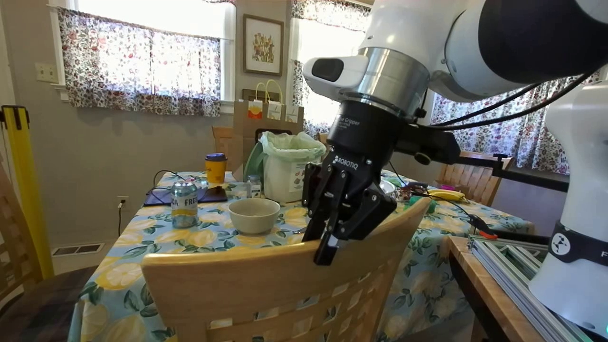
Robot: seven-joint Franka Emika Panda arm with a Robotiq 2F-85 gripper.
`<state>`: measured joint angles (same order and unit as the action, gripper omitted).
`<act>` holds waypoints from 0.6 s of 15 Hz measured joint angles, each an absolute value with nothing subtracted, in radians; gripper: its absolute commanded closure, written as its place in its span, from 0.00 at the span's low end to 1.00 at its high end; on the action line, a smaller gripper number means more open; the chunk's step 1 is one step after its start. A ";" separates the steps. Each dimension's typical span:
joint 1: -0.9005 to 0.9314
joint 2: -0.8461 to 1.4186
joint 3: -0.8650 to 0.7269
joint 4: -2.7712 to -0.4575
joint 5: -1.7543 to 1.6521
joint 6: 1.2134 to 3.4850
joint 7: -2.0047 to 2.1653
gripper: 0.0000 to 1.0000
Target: Pull the chair back
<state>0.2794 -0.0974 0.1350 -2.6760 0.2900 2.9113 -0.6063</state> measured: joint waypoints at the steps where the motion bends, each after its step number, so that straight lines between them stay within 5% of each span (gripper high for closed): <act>1: 0.281 -0.098 0.135 -2.678 0.294 2.914 -0.609 0.93; 9: 0.317 -0.110 0.134 -2.710 0.445 2.971 -0.717 0.93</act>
